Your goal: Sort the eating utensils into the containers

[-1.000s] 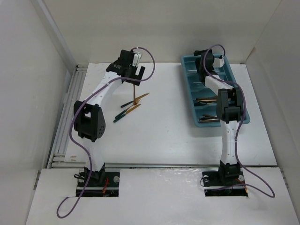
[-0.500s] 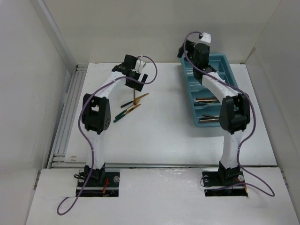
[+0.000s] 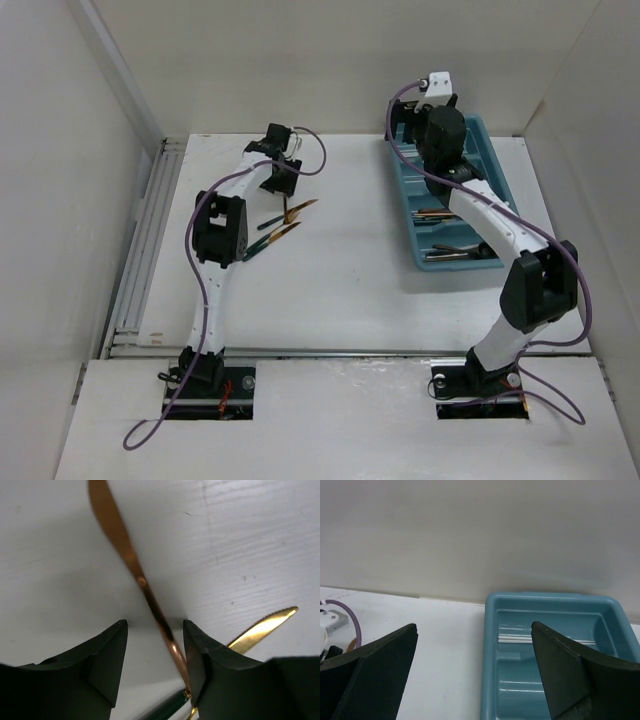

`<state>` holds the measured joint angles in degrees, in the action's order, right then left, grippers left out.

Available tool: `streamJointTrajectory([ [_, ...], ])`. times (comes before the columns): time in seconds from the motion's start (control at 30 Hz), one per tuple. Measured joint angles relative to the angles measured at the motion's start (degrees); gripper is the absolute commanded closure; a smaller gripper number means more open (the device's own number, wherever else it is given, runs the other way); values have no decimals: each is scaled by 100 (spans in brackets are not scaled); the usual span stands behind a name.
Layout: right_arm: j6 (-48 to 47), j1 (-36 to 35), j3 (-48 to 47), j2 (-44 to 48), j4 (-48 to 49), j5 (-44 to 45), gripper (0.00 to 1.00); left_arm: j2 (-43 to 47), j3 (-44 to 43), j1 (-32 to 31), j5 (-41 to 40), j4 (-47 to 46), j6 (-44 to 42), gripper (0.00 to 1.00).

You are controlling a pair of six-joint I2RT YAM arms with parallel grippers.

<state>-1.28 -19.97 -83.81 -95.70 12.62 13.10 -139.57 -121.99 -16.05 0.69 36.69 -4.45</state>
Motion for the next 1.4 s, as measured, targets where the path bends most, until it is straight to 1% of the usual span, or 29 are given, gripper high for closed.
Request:
streamJointTrajectory([
  [0.07, -85, 0, 42, 33, -66, 20, 0, 61, 133, 0, 254, 4, -20, 61],
  [0.1, -118, -7, 42, 44, -72, 33, 0, 79, 155, 0, 352, 39, -61, 67],
  [0.13, -155, -26, 42, 68, -70, 59, 0, 87, 155, 0, 398, 79, -90, 89],
  [0.17, -192, -37, 42, 94, -70, 87, 0, 90, 157, 2, 452, 114, -85, 100],
  [0.27, -354, -103, 42, 197, -66, 168, 0, 66, 52, 4, 697, 297, -170, 100],
  [0.37, -623, -234, 42, 260, -61, 166, 0, -127, -334, 70, 1008, 553, -205, 100],
  [0.5, -1001, -396, 42, 278, -186, -256, 0, -197, -490, 214, 1620, 592, -205, 100],
  [0.6, -1165, -457, 114, 323, -317, -570, 0, -17, -393, 282, 1836, 339, -205, 100],
  [0.67, -1226, -496, 459, 529, -398, -793, 0, 273, -297, 297, 1943, 120, -195, 100],
  [0.73, -1252, -533, 717, 678, -476, -1008, 0, 752, -129, 275, 2111, -157, -127, 100],
  [0.87, -1191, -745, 1010, 776, -581, -1325, 0, 2079, 474, 107, 2500, -901, 118, 100],
  [0.97, -868, -957, 1060, 761, -577, -1617, 0, 2736, 404, -116, 2726, -1298, 332, 100],
  [1.07, -199, -1056, 1082, 710, -133, -2013, 0, 2988, 297, -348, 2839, -1598, 485, 100],
  [1.17, 570, -1049, 1266, 643, 807, -2354, 0, 2988, 299, -551, 2822, -1652, 551, 100],
  [1.23, 1025, -1045, 1276, 511, 1268, -2498, 0, 2929, 317, -640, 2789, -1587, 575, 100],
  [1.37, 1668, -1043, 1276, 177, 1770, -2662, 0, 2861, 354, -717, 2717, -1471, 603, 100],
  [1.4, 1786, -1043, 1274, 81, 1834, -2669, 1, 2861, 354, -728, 2706, -1443, 605, 100],
])
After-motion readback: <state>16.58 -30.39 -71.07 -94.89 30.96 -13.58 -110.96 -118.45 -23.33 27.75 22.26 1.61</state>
